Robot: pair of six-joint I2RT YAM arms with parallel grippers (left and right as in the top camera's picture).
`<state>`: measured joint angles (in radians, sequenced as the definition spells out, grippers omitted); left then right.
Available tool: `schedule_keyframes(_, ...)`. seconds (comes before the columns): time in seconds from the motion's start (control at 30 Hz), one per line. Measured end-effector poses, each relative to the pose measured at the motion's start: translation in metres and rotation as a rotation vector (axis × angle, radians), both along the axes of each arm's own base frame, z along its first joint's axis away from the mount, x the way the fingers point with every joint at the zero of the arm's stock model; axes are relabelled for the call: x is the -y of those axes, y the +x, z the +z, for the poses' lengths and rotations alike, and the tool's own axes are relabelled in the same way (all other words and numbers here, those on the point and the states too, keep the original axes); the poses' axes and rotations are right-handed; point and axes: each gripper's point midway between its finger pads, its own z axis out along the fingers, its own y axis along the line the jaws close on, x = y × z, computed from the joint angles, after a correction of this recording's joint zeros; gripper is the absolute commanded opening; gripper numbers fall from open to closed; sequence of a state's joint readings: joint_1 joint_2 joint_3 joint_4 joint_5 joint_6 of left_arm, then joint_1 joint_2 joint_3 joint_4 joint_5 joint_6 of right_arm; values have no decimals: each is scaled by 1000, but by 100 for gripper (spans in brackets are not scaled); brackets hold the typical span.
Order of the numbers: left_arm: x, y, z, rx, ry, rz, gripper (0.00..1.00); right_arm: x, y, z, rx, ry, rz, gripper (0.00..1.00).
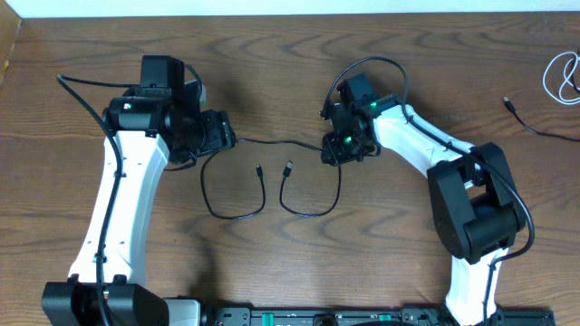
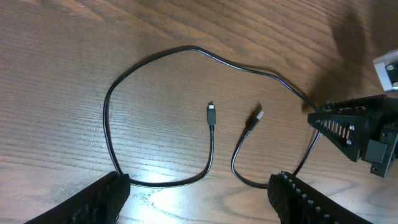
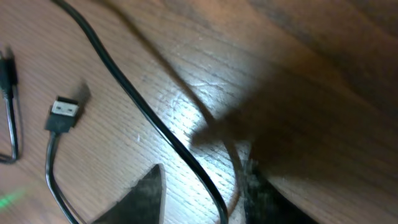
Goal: Untangle cables
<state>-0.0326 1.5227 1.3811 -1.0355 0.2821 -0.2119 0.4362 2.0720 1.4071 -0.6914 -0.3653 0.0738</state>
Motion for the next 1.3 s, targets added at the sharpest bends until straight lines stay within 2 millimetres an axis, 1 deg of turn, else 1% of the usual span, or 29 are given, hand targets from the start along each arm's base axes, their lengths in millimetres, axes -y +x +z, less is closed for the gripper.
schedule_keyframes(0.17, 0, 0, 0, 0, 0, 0, 76, 3, 1, -3, 4, -17, 3, 30)
schedule_keyframes(0.23, 0, 0, 0, -1, 0, 0, 76, 5, 1, -5, 7, -30, 0, 28)
schedule_keyframes(0.37, 0, 0, 0, -1, 0, 0, 76, 9, 2, -9, 18, -57, -2, 28)
schedule_keyframes(0.43, 0, 0, 0, -1, 0, 0, 76, 9, 2, -9, 25, -65, 2, 13)
schedule_keyframes(0.5, 0, 0, 0, -1, 0, 0, 76, 10, 2, -11, 35, -82, 4, 1)
schedule_keyframes(0.63, 0, 0, 0, -1, 0, 0, 76, 15, 1, -13, 25, -112, -30, 1)
schedule_keyframes(0.73, 0, 0, 0, -1, 0, 0, 76, 28, -4, -13, -6, -167, -76, 1)
schedule_keyframes(0.83, 0, 0, 0, 0, 0, -1, 76, 50, -11, -13, -49, -247, -119, 1)
schedule_keyframes(0.87, 1, 0, 0, -1, 0, -2, 76, 59, -13, -12, -65, -274, -135, 1)
schedule_keyframes(0.93, 3, -1, 0, -1, 0, -8, 75, 90, -19, -11, -119, -353, -180, 1)
schedule_keyframes(0.97, 4, -1, 0, -1, 0, -12, 75, 100, -19, -9, -130, -370, -194, 1)
schedule_keyframes(1.0, 7, -1, 0, -1, 0, -20, 75, 112, -18, -3, -144, -390, -209, 1)
schedule_keyframes(1.03, 8, -1, 0, 0, 0, -25, 75, 116, -17, 0, -144, -393, -217, 1)
schedule_keyframes(1.1, 16, -2, 1, 4, -5, -48, 75, 131, -11, 18, -133, -401, -242, 1)
schedule_keyframes(1.2, 30, 0, 3, 21, -31, -84, 74, 145, 1, 59, -58, -397, -277, 1)
schedule_keyframes(1.23, 36, 1, 3, 27, -42, -98, 73, 149, 5, 79, -13, -389, -283, 1)
schedule_keyframes(1.27, 40, 2, 2, 29, -49, -109, 73, 151, 6, 91, 11, -384, -283, 1)
schedule_keyframes(1.3, 47, 4, 0, 27, -58, -126, 73, 152, 7, 114, 58, -376, -282, 1)
